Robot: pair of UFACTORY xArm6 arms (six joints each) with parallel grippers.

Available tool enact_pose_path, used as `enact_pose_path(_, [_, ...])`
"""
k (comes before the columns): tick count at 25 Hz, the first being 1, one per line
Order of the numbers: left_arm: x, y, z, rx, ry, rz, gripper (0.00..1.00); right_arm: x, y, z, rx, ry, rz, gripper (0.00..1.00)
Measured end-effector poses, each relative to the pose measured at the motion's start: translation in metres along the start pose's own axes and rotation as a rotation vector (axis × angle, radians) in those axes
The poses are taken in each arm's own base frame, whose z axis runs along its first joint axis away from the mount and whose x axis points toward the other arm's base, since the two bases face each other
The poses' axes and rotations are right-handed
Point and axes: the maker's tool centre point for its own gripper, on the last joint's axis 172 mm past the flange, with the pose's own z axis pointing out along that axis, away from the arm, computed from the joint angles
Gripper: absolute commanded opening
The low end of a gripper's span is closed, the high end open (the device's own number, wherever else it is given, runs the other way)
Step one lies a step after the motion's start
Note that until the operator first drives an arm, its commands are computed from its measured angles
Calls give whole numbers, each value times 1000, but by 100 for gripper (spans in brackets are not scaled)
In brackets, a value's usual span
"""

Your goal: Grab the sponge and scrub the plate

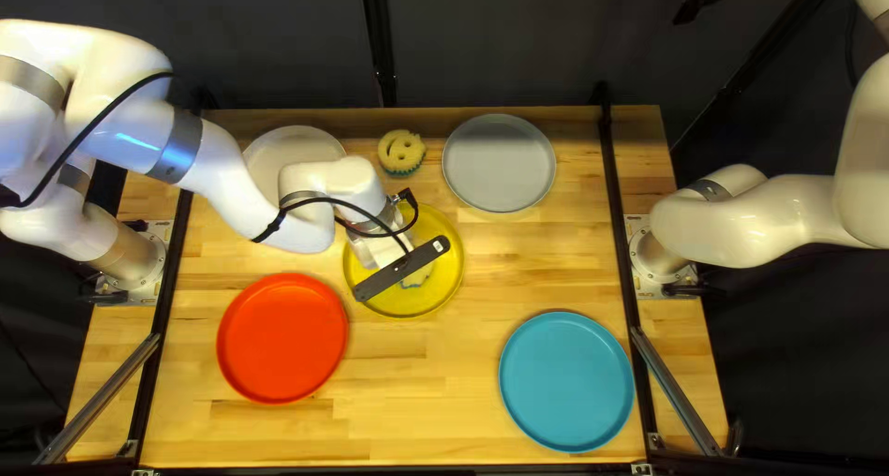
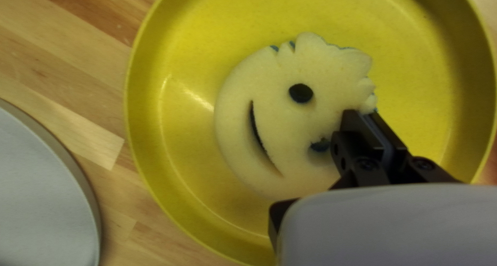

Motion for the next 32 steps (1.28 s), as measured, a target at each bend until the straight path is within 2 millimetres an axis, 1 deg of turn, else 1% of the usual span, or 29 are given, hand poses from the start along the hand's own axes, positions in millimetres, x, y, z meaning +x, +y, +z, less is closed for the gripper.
enact_pose_path(6, [-22,18,-11,-15,-17,-4,0,0,0,0,0,0,0,100])
enact_pose_path(13, [-47,37,-15,-34,-25,-25,0,0,0,0,0,0,0,100])
enact_pose_path(17, [-53,54,-15,-45,-27,-39,0,0,0,0,0,0,0,100])
enact_pose_path(22, [-51,75,-12,-53,-28,-57,0,0,0,0,0,0,0,100])
enact_pose_path(26, [-53,74,-2,-62,-26,-63,0,0,0,0,0,0,0,100])
enact_pose_path(29, [-55,65,3,-63,-19,-63,0,0,0,0,0,0,0,100])
enact_pose_path(32, [-55,50,2,-58,-13,-61,0,0,0,0,0,0,0,100])
